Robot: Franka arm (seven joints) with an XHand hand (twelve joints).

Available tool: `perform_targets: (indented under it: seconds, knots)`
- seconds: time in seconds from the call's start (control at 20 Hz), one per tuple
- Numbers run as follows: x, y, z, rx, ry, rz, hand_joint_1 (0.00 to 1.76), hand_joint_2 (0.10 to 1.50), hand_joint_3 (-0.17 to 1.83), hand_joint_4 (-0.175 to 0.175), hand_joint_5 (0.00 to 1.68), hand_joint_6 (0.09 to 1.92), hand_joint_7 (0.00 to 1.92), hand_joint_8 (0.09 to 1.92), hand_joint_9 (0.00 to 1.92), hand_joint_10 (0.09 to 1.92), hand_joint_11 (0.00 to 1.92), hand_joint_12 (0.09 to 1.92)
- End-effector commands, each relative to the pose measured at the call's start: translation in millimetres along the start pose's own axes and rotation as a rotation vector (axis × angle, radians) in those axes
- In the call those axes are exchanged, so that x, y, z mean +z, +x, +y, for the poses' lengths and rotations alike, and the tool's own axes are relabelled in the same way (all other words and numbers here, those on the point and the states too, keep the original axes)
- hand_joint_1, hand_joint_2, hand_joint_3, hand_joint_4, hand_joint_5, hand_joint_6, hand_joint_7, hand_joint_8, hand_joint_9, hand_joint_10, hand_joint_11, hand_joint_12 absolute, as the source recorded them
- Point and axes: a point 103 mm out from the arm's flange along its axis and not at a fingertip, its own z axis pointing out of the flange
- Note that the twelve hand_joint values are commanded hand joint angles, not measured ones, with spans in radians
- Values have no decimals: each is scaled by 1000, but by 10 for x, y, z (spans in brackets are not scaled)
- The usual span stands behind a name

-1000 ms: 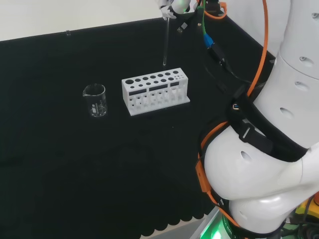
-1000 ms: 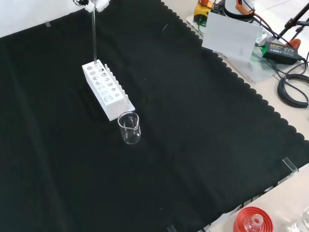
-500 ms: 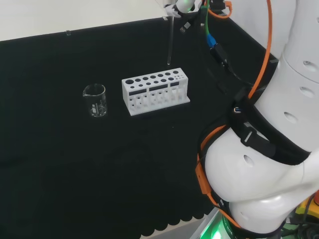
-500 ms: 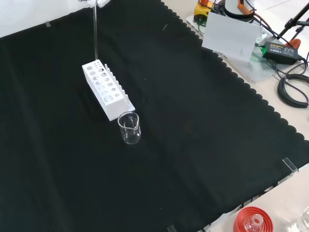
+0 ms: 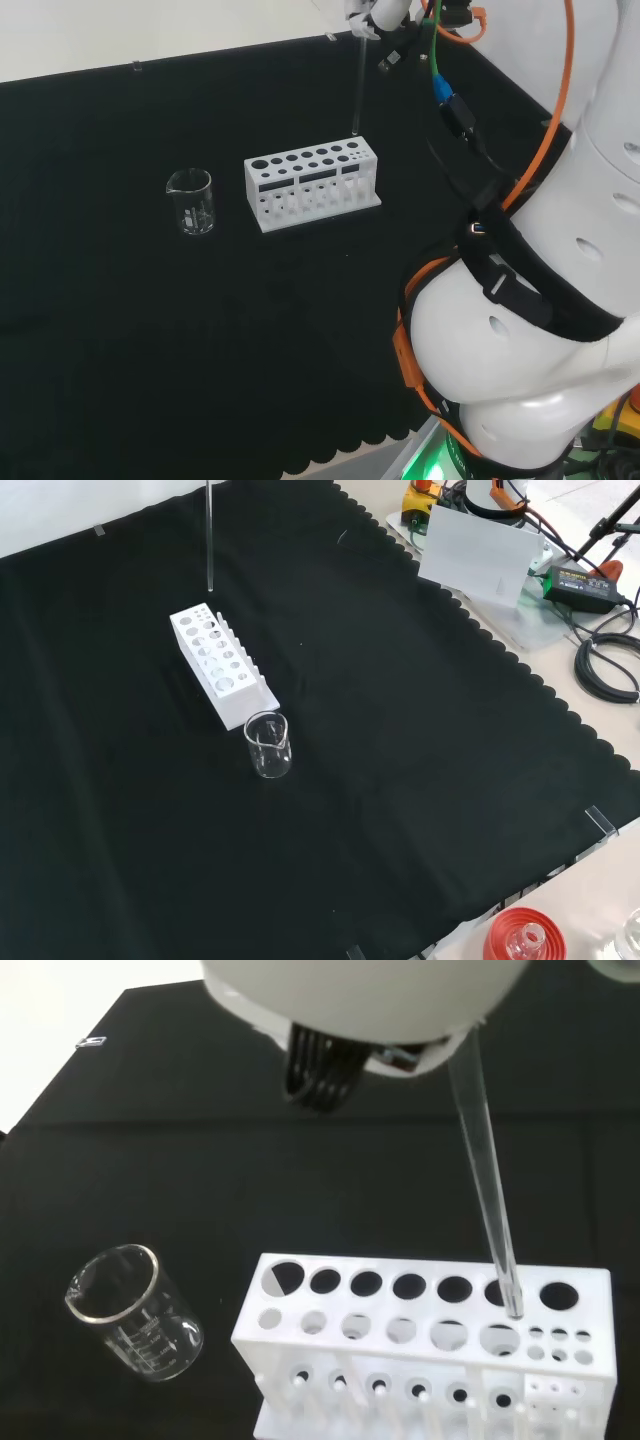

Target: Put the glass rod back on the white test tube rack.

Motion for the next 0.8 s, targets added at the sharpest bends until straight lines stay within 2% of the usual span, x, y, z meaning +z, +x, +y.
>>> perform_targets:
  seconds: [0.05,0.45,0.8]
  knots:
    - [6,-11,-49,5,-5,-4,1324,566,894,-175,1115,844,1313,943,1693,564,1611,746]
    - [63,28,9,5,9,-9,1324,565,895,-175,1116,843,1314,942,1694,564,1611,745]
    - [151,38,135,-18,11,12,1324,565,895,-175,1117,842,1314,941,1695,563,1612,745]
